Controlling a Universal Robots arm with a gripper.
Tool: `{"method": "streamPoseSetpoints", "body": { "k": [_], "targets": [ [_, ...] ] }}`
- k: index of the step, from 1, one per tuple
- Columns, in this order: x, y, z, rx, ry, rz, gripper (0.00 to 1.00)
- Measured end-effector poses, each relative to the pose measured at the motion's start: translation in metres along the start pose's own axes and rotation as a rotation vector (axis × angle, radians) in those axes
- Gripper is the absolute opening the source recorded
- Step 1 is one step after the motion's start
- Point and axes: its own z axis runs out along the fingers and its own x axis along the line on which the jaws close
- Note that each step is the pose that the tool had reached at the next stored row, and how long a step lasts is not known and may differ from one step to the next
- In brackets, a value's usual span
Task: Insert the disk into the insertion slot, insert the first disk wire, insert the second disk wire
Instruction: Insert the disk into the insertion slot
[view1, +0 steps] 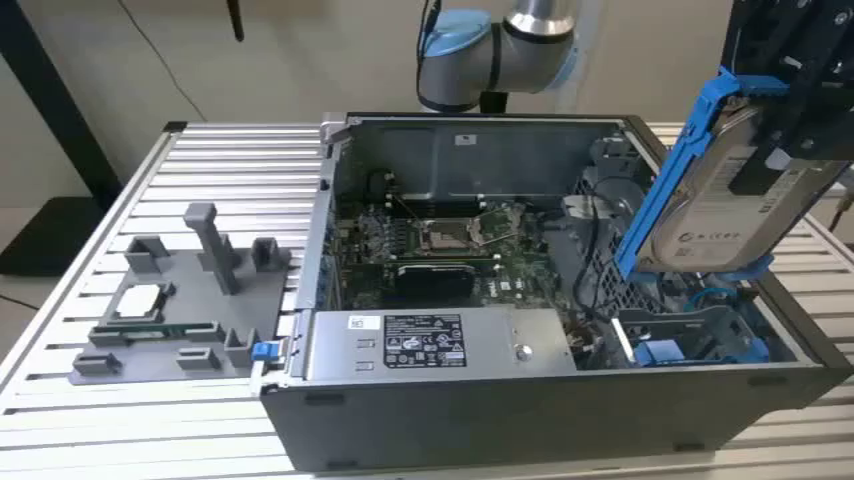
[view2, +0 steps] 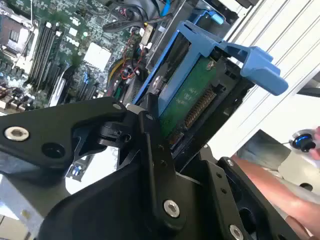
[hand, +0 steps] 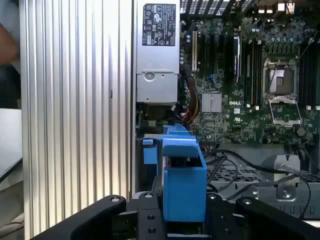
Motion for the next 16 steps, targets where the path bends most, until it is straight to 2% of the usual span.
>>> {"method": "streamPoseSetpoints", "body": {
  "k": [12, 16],
  "targets": [
    [0.0001, 0.0, 0.0001, 0.0, 0.0, 0.0, 0.0],
    [0.0033, -0.0005, 0.0015, 0.0, 0.0, 0.0, 0.0]
  ]
}}
